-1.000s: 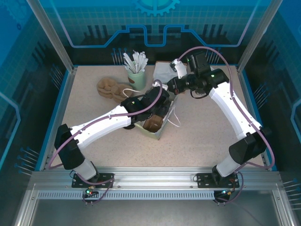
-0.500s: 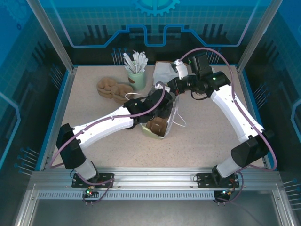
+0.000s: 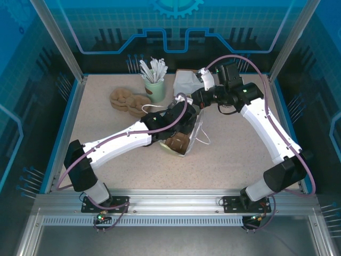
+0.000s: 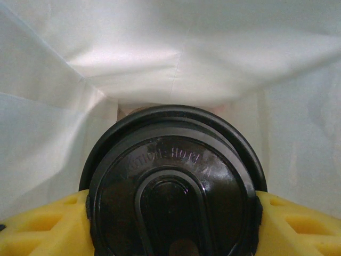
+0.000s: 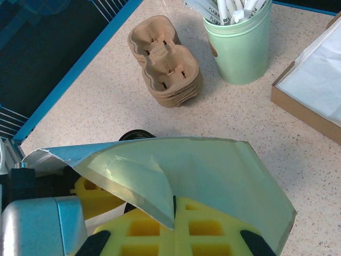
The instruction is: Pack the takeout coffee
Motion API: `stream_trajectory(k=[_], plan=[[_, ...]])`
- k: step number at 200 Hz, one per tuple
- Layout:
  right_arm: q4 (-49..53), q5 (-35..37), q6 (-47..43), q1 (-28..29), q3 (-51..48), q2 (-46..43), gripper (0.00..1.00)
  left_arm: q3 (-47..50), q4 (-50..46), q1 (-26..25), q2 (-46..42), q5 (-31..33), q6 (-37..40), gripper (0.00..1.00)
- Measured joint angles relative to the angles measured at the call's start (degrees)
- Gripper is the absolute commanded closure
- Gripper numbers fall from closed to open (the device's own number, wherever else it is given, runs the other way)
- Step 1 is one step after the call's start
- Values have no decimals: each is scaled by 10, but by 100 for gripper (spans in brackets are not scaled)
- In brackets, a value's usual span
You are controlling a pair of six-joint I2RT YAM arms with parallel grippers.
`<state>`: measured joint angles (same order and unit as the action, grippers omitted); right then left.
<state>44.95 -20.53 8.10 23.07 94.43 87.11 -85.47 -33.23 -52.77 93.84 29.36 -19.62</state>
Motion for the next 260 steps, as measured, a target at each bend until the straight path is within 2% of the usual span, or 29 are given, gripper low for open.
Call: stream_trajectory(k=[260], plan=[[-17,11,-17,-10,-26,-10,100,17,39,-7,17,28,1,39]])
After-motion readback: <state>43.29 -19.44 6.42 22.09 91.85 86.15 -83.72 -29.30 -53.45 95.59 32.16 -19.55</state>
